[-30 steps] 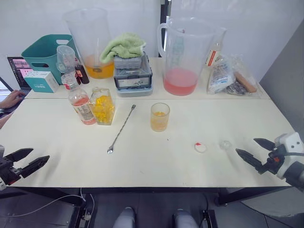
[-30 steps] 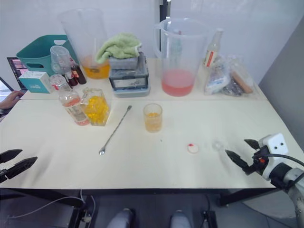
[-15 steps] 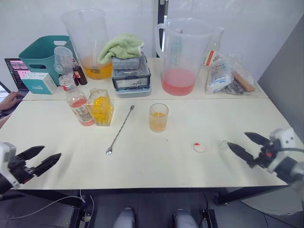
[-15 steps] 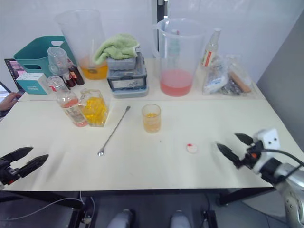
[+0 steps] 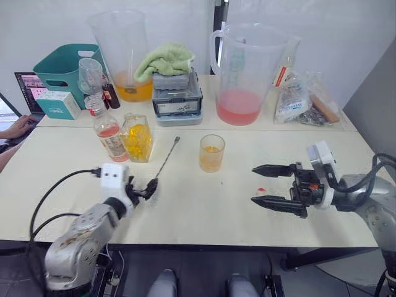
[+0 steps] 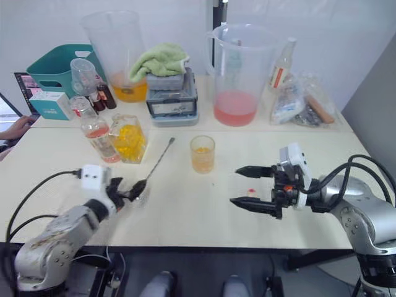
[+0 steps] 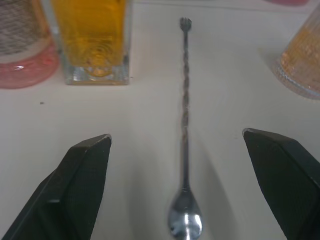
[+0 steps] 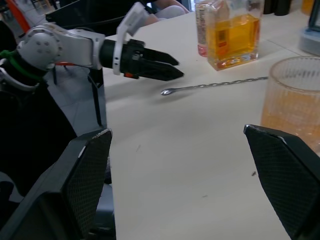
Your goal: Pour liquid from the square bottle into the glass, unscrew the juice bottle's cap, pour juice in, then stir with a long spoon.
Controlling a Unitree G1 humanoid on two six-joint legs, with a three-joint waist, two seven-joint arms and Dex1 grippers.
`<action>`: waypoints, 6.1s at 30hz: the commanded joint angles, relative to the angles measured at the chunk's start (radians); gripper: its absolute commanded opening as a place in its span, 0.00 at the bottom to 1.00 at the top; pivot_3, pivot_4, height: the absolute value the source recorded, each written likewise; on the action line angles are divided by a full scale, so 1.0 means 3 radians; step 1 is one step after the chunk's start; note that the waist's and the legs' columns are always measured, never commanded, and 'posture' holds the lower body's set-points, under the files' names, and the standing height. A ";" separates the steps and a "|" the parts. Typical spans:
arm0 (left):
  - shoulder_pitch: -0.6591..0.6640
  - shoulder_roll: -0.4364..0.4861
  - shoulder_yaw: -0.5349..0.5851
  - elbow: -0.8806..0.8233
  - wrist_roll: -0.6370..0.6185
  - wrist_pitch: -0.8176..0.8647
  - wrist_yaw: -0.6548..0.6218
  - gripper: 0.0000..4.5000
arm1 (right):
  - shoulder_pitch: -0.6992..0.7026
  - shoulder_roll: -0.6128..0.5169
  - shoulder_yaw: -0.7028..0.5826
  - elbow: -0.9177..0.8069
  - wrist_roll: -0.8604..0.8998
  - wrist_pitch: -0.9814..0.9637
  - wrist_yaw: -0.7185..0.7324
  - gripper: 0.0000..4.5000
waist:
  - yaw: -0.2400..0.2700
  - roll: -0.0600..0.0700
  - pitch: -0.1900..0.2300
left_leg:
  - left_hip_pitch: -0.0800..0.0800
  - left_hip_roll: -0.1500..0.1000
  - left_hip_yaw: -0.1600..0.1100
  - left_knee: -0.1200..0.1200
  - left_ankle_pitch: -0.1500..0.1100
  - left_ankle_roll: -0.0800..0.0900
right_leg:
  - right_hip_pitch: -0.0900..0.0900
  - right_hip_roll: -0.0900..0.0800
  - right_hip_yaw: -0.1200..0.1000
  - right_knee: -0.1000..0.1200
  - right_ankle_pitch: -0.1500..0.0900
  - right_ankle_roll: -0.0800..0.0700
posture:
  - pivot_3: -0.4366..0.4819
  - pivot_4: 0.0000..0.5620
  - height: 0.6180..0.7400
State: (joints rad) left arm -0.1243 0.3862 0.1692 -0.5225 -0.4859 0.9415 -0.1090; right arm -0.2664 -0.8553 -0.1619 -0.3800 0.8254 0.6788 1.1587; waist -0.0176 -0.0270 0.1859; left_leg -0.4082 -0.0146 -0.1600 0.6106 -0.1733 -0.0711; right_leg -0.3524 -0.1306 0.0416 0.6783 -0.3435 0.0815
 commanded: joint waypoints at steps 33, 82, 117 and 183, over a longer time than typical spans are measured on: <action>0.0100 0.1539 -0.0044 0.0858 0.0402 -0.1341 -0.2247 0.00 | 0.0253 0.0066 -0.0098 -0.0518 0.0196 0.0037 -0.0525 1.00 | -0.0039 0.0005 0.0000 | -0.0007 0.0000 0.0000 -0.0014 0.0000 0.0000 | -0.0007 0.0000 0.0000 -0.0016 0.0001 0.0002 | 0.48 0.27 1.00; -0.0835 0.2168 -0.1188 0.2208 0.1280 -0.2788 -0.4524 0.01 | 0.0272 0.0050 -0.0219 -0.0794 0.0475 0.0237 -0.1134 1.00 | -0.0115 0.0021 0.0004 | -0.0004 0.0002 0.0001 -0.0017 -0.0002 0.0004 | -0.0008 0.0000 0.0000 -0.0012 0.0000 0.0003 | 0.48 0.27 1.00; -0.1141 0.0908 -0.0186 0.0746 -0.1271 -0.0399 -0.3109 0.01 | -0.0708 0.1359 0.0076 -0.0431 0.2355 0.0592 -0.3425 1.00 | -0.0159 0.0012 0.0009 | -0.0014 0.0002 -0.0009 -0.0006 0.0001 0.0000 | -0.0012 0.0003 -0.0006 -0.0002 0.0001 0.0002 | 0.48 0.27 1.00; -0.0727 0.1020 -0.0120 0.0913 -0.0329 -0.1572 -0.2740 1.00 | -0.2385 0.1037 0.0402 0.0718 0.0506 0.0190 -0.2709 0.00 | -0.0168 0.0016 0.0011 | -0.0026 0.0002 -0.0004 -0.0014 0.0001 0.0001 | -0.0037 0.0003 0.0001 0.0001 0.0001 0.0001 | 0.48 0.27 1.00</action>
State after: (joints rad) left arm -0.3390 0.6890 0.1057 -0.2188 -0.5862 0.4935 -0.9328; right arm -0.9569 -0.5375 -0.0520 -0.1567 1.0309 0.7754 0.3071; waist -0.0680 -0.0221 0.1893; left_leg -0.4160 -0.0141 -0.1611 0.6064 -0.1730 -0.0709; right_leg -0.3641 -0.1297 0.0421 0.6794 -0.3434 0.0817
